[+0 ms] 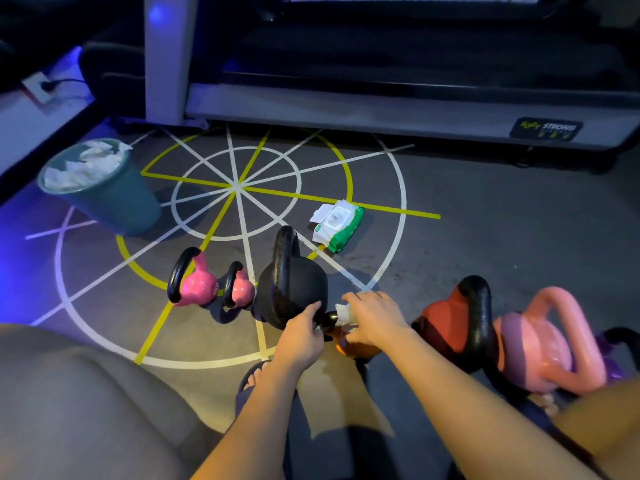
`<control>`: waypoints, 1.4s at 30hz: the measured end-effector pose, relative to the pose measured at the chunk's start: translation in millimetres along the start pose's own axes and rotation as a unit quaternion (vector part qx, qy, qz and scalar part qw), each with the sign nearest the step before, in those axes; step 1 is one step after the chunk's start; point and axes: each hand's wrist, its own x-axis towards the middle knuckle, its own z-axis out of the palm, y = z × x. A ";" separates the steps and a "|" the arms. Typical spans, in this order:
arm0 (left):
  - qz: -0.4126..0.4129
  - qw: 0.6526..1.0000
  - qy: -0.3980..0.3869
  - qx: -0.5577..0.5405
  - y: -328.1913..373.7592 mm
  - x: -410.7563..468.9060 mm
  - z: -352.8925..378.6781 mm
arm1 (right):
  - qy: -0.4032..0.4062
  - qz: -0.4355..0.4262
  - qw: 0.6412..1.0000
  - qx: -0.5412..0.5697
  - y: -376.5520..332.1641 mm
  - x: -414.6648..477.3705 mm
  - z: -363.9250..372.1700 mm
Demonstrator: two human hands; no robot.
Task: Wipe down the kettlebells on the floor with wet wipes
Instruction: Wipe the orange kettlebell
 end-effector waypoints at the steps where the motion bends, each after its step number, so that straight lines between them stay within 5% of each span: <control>1: 0.002 0.999 0.034 0.001 4.4 -1.4 -0.9 | 0.003 0.003 1.000 0.004 5.8 -2.9 0.7; 6: 0.157 0.966 0.202 0.036 41.1 -4.3 -10.4 | -0.061 0.042 0.973 0.217 44.6 -26.7 -6.5; 10: 0.311 0.928 0.058 0.199 72.1 15.7 7.5 | -0.049 0.139 0.964 0.221 83.8 -43.0 0.4; 15: 0.245 0.896 -0.154 0.336 89.7 49.2 53.9 | -0.035 0.176 0.963 0.200 88.9 -69.8 15.4; 19: 0.248 0.887 -0.031 0.388 60.7 52.0 63.4 | -0.025 0.163 0.958 0.233 75.7 -78.6 28.2; 23: 0.167 0.958 0.048 0.228 11.6 48.6 47.8 | -0.014 0.160 0.956 0.246 64.1 -75.9 29.5; 26: 0.132 0.976 0.052 0.167 12.3 46.7 45.8 | -0.001 0.165 0.951 0.262 50.2 -68.6 24.0; 31: 0.184 0.907 -0.012 0.379 59.1 43.6 66.2 | 0.001 0.188 0.957 0.220 43.4 -54.9 26.6; 34: 0.221 0.882 -0.033 0.415 68.8 45.1 66.1 | -0.002 0.208 0.956 0.209 47.3 -51.7 28.0; 42: 0.158 0.955 -0.030 0.249 33.5 52.3 37.5 | 0.047 0.134 0.970 0.197 45.8 -45.0 30.0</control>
